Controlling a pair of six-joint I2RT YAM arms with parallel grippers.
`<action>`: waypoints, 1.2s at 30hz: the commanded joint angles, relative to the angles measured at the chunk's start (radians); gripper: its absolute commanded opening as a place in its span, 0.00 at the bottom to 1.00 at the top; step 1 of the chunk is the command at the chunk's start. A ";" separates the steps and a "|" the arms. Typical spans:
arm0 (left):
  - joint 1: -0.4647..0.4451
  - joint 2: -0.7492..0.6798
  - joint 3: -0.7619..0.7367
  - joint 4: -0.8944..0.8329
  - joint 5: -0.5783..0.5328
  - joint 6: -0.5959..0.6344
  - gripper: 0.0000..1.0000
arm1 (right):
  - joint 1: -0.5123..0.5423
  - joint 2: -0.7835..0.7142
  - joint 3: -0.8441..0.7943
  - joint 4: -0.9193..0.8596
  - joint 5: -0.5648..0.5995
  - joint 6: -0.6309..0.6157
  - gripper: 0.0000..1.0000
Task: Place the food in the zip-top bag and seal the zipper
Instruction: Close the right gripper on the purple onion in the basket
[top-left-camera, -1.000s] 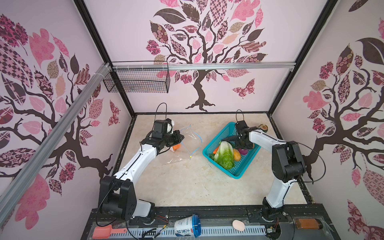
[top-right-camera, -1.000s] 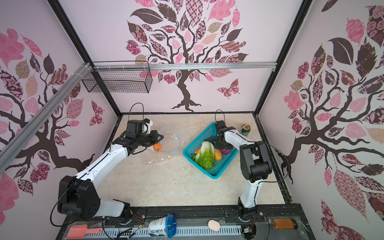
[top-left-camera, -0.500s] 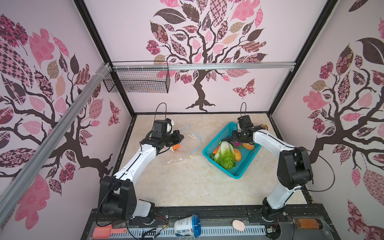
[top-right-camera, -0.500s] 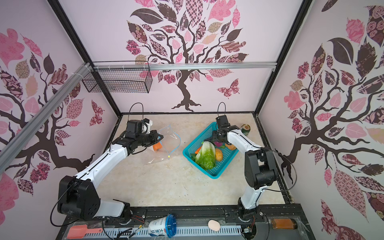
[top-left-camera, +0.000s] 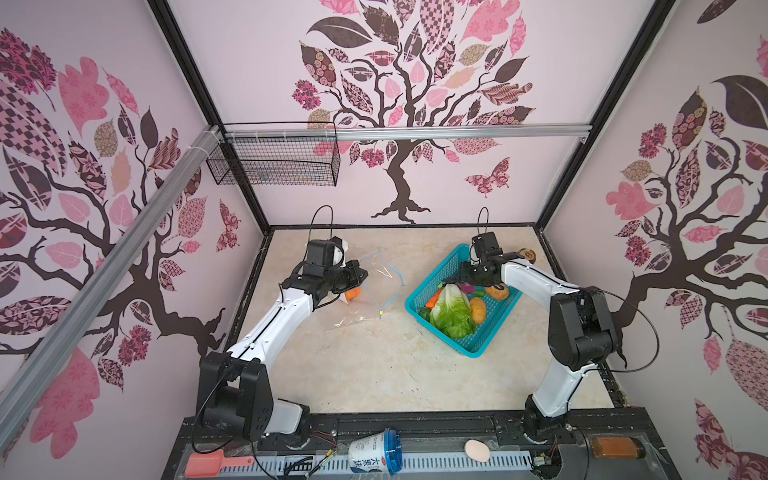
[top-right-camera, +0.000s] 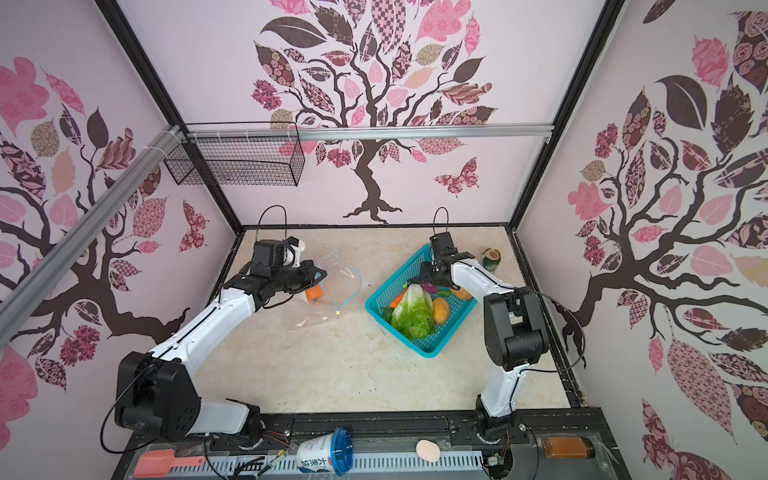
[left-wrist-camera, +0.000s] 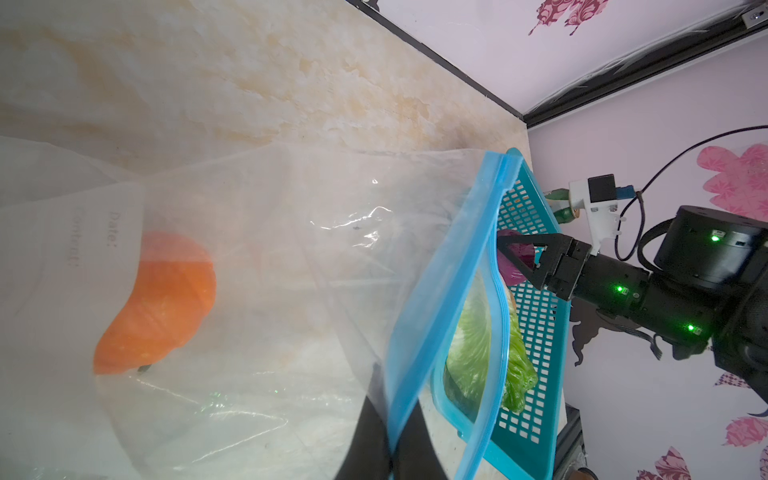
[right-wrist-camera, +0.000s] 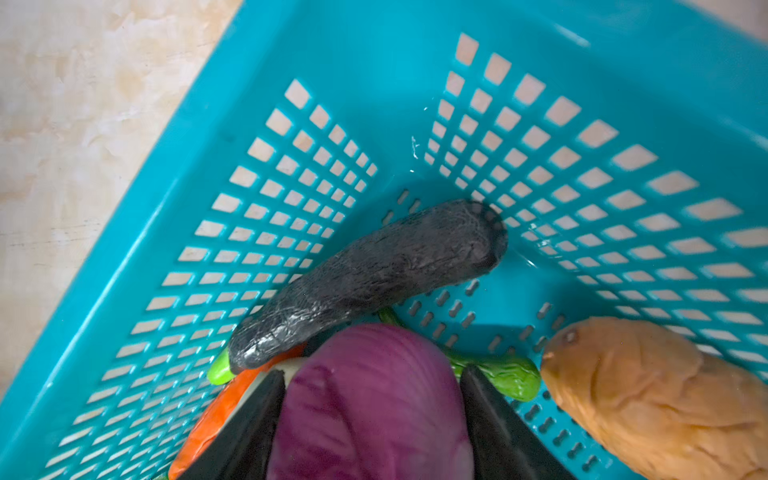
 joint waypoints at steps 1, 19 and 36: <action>0.005 -0.020 0.016 0.015 -0.001 0.010 0.00 | 0.006 0.022 -0.001 -0.005 0.016 -0.010 0.66; 0.004 -0.018 0.018 0.015 -0.001 0.010 0.00 | 0.014 0.065 0.001 -0.027 0.044 -0.035 0.76; 0.005 -0.001 0.018 0.011 -0.001 0.010 0.00 | 0.037 0.078 0.032 -0.051 0.156 -0.054 0.48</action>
